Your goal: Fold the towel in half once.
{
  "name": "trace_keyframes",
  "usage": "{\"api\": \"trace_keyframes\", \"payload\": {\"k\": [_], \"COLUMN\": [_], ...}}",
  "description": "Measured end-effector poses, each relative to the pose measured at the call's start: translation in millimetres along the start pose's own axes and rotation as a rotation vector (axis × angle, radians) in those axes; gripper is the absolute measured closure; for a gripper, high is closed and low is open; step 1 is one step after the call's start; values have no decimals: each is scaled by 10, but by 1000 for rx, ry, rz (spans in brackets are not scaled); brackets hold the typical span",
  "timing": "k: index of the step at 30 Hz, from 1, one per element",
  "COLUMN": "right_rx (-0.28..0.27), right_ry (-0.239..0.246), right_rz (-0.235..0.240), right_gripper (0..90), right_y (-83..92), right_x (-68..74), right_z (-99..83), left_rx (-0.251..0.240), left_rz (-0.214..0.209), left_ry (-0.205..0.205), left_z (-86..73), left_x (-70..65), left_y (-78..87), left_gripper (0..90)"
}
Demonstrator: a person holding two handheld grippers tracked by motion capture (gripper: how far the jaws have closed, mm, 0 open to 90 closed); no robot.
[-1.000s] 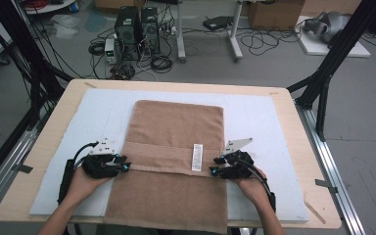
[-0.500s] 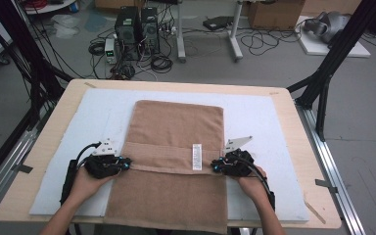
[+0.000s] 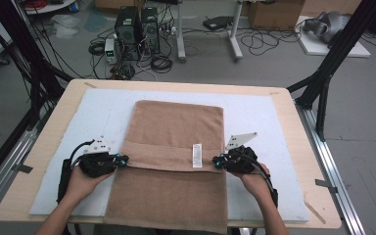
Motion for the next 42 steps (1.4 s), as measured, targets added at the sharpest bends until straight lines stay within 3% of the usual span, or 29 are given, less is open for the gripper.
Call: {"api": "trace_keyframes", "payload": {"k": [9, 15, 20, 24, 28, 32, 34, 36, 38, 42], "right_rx": [-56, -64, -84, -97, -99, -85, -71, -56, -62, -61], "right_ry": [5, 20, 31, 33, 61, 107, 135, 145, 133, 108], "right_rz": [41, 62, 92, 109, 128, 174, 231, 307, 321, 292], "right_gripper": [855, 853, 850, 850, 850, 853, 851, 750, 718, 681], "right_y": [190, 254, 325, 385, 471, 594, 674, 726, 731, 651], "right_x": [61, 150, 250, 302, 414, 583, 704, 801, 801, 687], "right_z": [76, 35, -31, -78, -120, -161, -204, -264, -283, -267], "left_rx": [-36, -45, -79, -76, -88, -82, -80, -69, -50, -56], "left_rz": [-7, -12, -32, -34, -55, -80, -107, -111, -104, -85], "left_ry": [-12, -37, -24, -55, -53, -76, -103, -110, -101, -103], "left_z": [60, 57, 53, 40, 4, -59, -119, -177, -219, -185], "left_x": [-65, -146, -242, -351, -491, -726, -874, -954, -947, -841], "left_y": [167, 262, 359, 435, 550, 746, 867, 927, 941, 843], "left_gripper": [859, 859, 859, 859, 859, 860, 858, 792, 674, 645]}}
Point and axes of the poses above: each handheld gripper's, and its own axes: y roughly backward along the jaws, z roughly out of its top, x roughly to its left, the point moved 3 cm from there along -y, roughly forward along the jaws, and after that the axes turned 9 degrees about -y, right-handed, at the moved point
